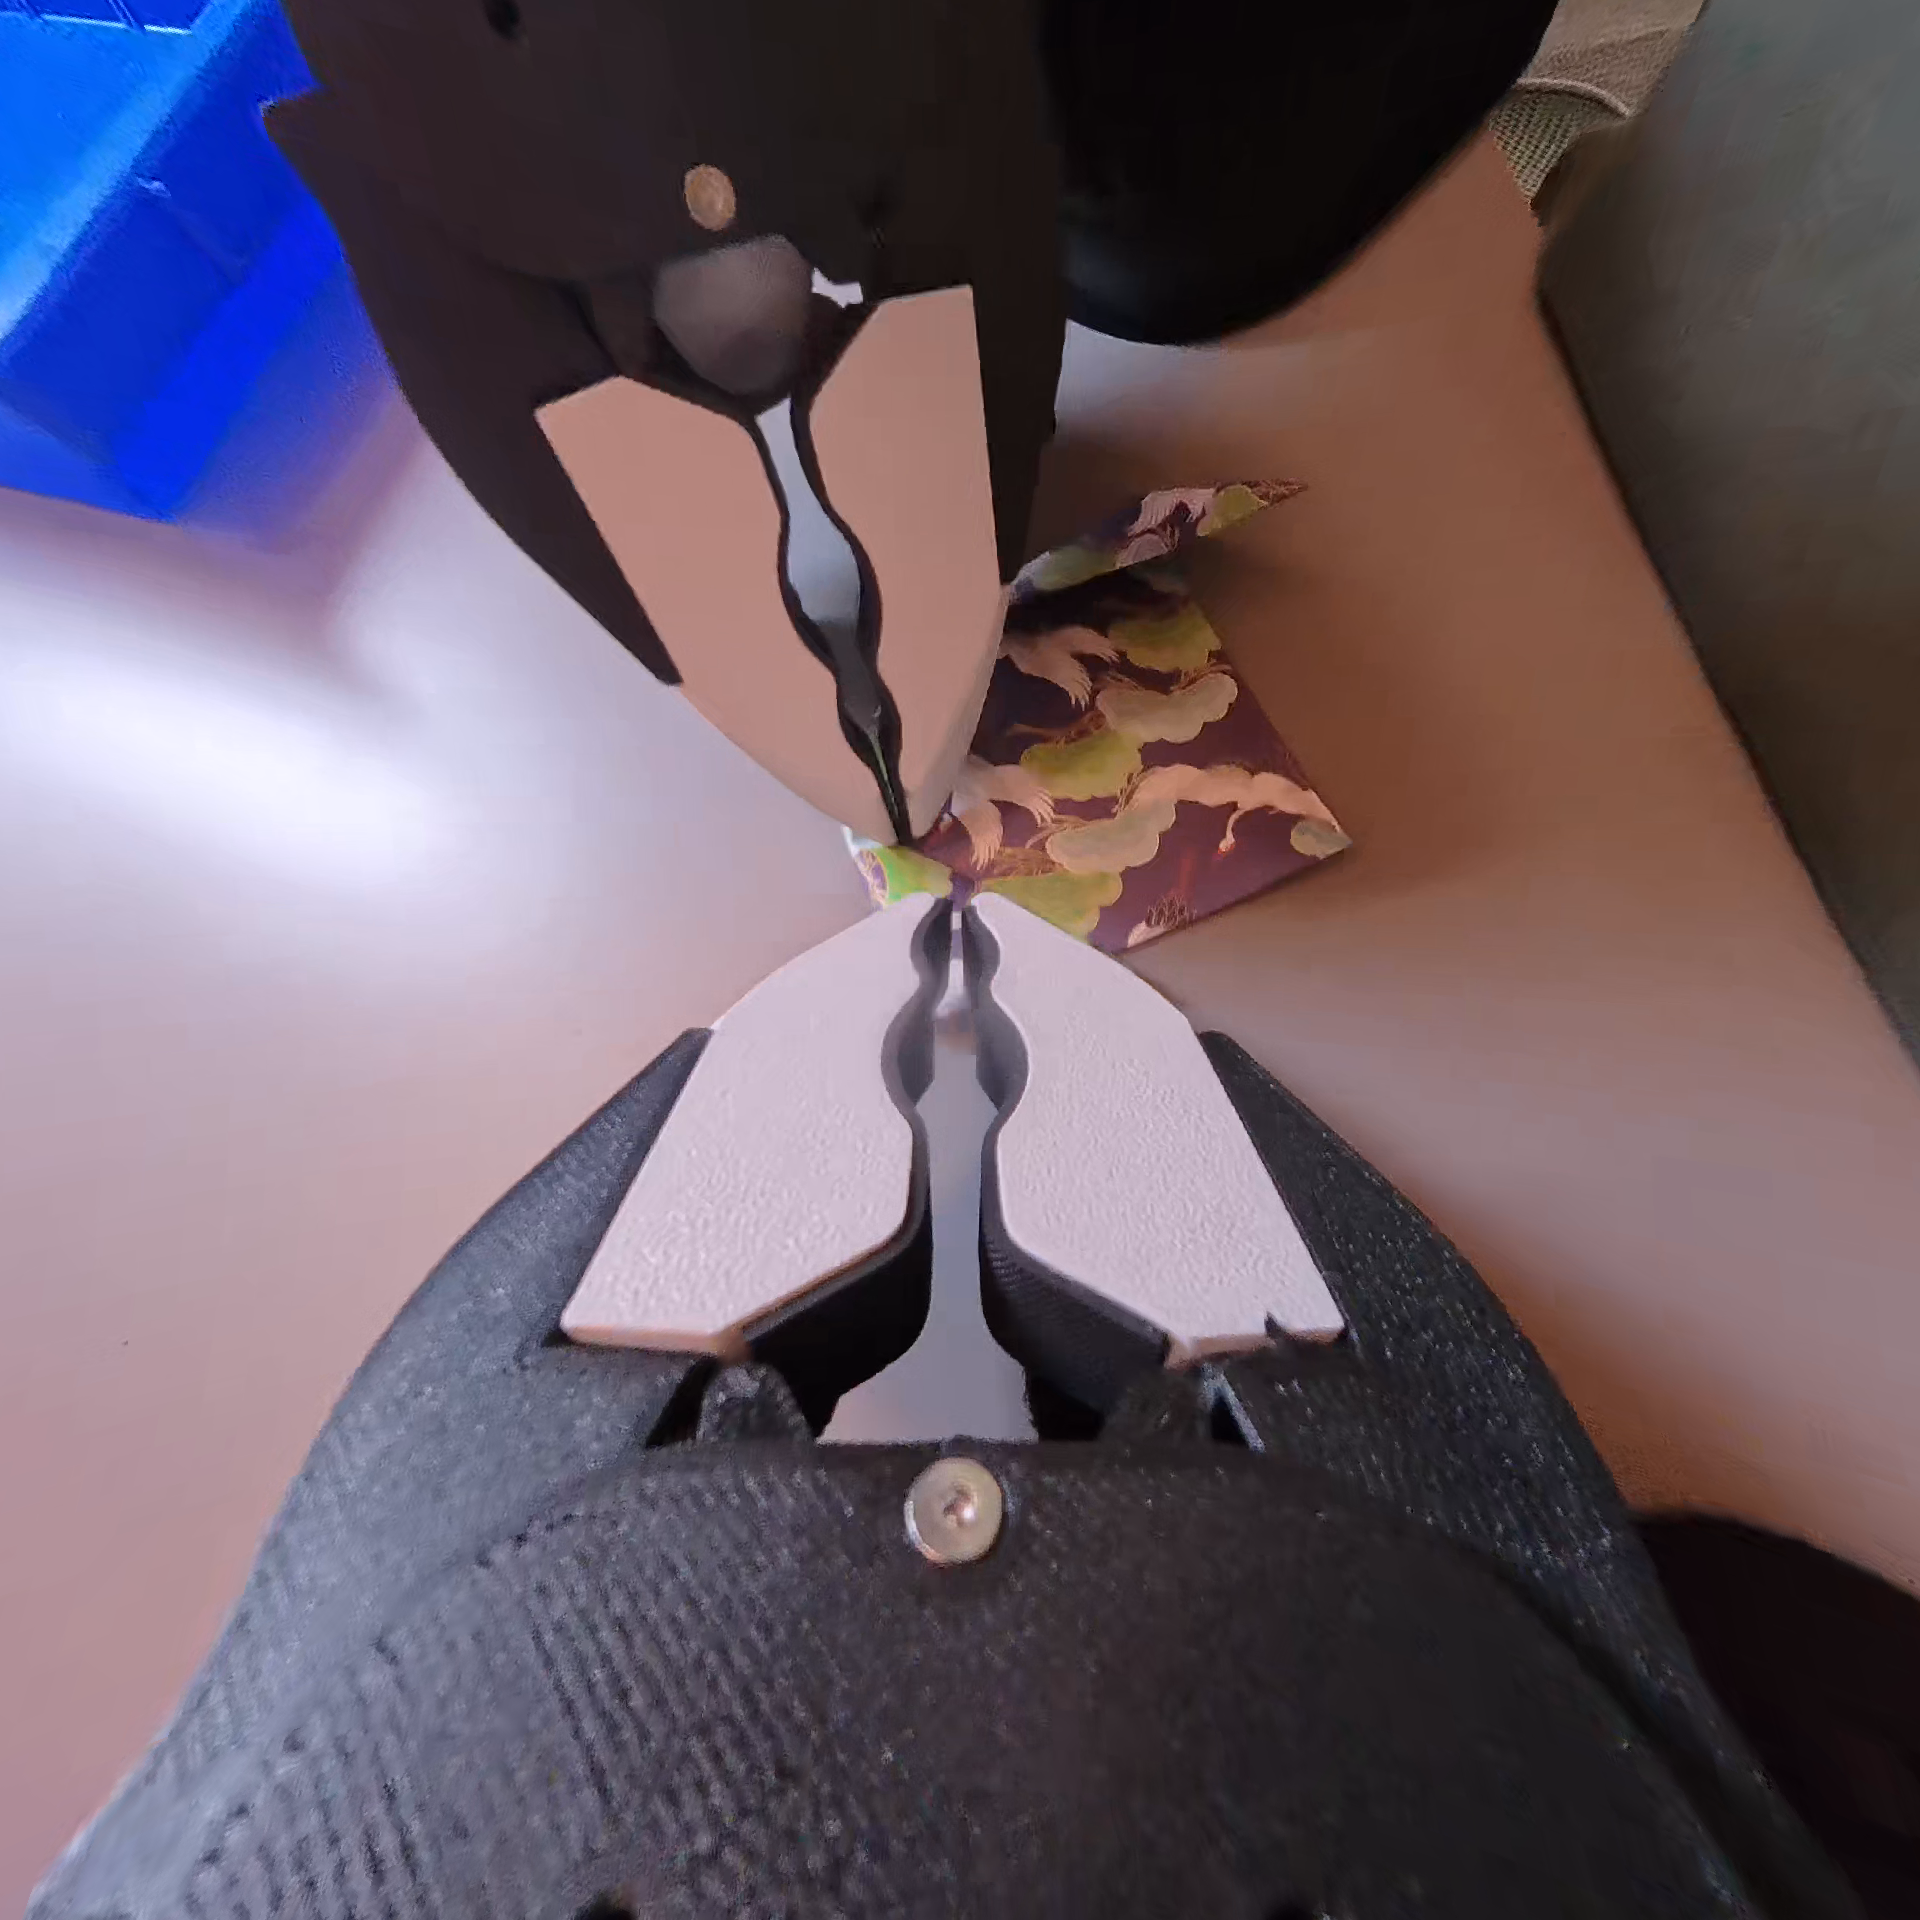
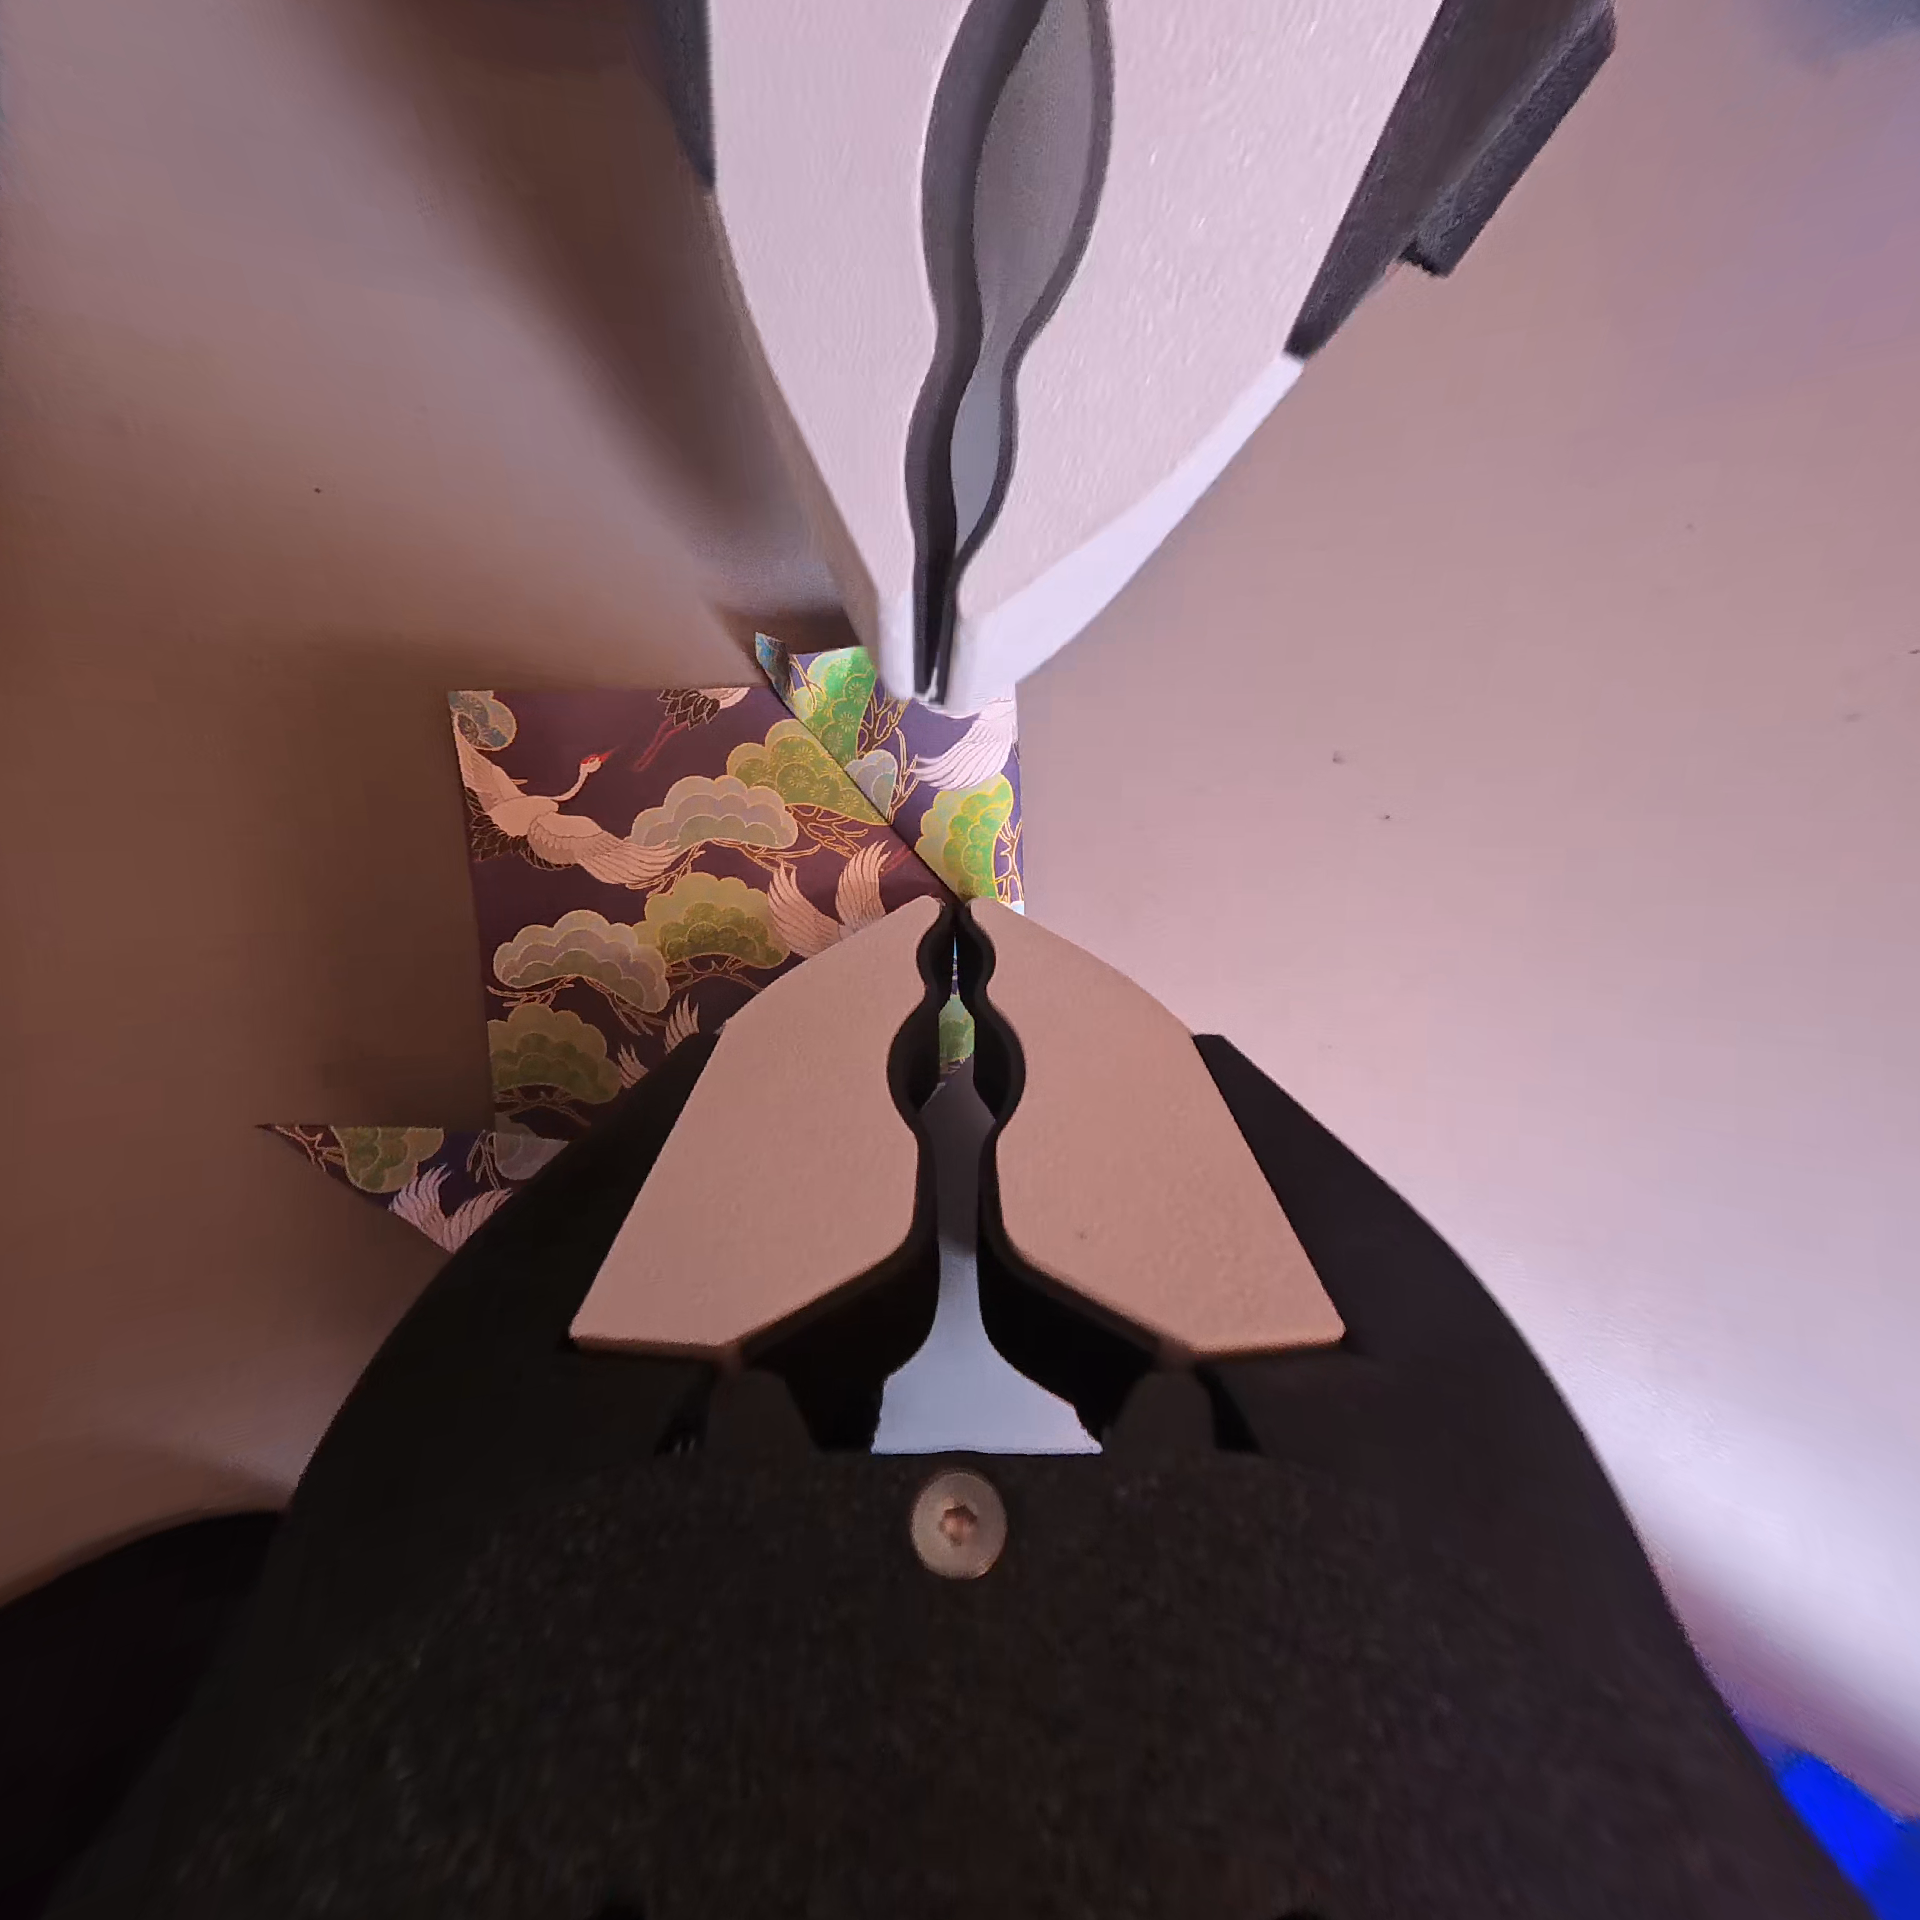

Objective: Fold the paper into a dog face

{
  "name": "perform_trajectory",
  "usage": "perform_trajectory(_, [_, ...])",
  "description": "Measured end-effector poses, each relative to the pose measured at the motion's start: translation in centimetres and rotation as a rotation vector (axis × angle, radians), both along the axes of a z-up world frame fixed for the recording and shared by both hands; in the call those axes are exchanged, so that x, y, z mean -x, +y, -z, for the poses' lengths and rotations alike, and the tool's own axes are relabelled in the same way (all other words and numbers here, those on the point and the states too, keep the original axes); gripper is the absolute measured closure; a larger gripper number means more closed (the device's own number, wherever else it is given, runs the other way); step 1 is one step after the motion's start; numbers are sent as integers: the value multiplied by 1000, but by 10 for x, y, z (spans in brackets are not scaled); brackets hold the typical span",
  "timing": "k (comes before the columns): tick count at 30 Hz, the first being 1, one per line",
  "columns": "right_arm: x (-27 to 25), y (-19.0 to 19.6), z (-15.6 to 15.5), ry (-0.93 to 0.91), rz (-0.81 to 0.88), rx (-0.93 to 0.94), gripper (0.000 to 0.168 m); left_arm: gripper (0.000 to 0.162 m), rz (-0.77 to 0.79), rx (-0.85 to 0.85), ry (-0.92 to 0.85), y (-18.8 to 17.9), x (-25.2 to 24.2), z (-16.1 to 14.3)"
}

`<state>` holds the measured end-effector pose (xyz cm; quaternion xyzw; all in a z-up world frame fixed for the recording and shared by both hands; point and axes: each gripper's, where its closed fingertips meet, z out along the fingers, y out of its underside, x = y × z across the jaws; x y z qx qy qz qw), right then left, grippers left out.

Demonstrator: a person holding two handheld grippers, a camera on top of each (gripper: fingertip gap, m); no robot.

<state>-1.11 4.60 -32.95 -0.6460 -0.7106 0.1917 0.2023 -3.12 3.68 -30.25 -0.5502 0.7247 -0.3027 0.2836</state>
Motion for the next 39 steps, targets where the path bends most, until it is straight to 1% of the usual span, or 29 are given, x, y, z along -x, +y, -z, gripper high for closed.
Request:
perform_trajectory(2, [0, 0, 0, -1, 4, 7, 168, 160, 4, -9, 29, -4, -4, 7])
perform_trajectory(5, [0, 0, 0, 2, 8, 12, 168, 162, 28, -92, 131, -3, 1, 26])
perform_trajectory(9, [0, 0, 0, 6, 12, 15, 168, 162, 20, -47, 119, -3, 3, 26])
perform_trajectory(16, [-2, 0, -1, 24, 14, 44, 168, 162, -1, -29, 133, -3, 3, 26])
perform_trajectory(21, [0, 10, -19, 133, 75, 77, 168, 162, -36, 15, 147, -4, 3, 26])
perform_trajectory(23, [0, 15, -17, 121, 95, 60, 168, 162, -54, 37, 153, -4, 3, 26])
perform_trajectory(27, [-1, 16, -1, 52, 100, 54, 168, 162, -59, 26, 159, -4, 3, 26])
perform_trajectory(33, [-1, 15, 0, 18, 100, 56, 168, 162, -64, 38, 158, -4, 4, 27])
perform_trajectory(35, [-1, 15, 0, 13, 107, 60, 168, 162, -43, 54, 163, -6, 6, 26])
perform_trajectory(37, [-1, 15, 0, 18, 115, 70, 168, 162, -73, 114, 73, -3, -1, 13])
perform_trajectory(39, [-1, 15, 0, 21, 117, 70, 168, 162, -155, 174, -7, 9, -8, 1])
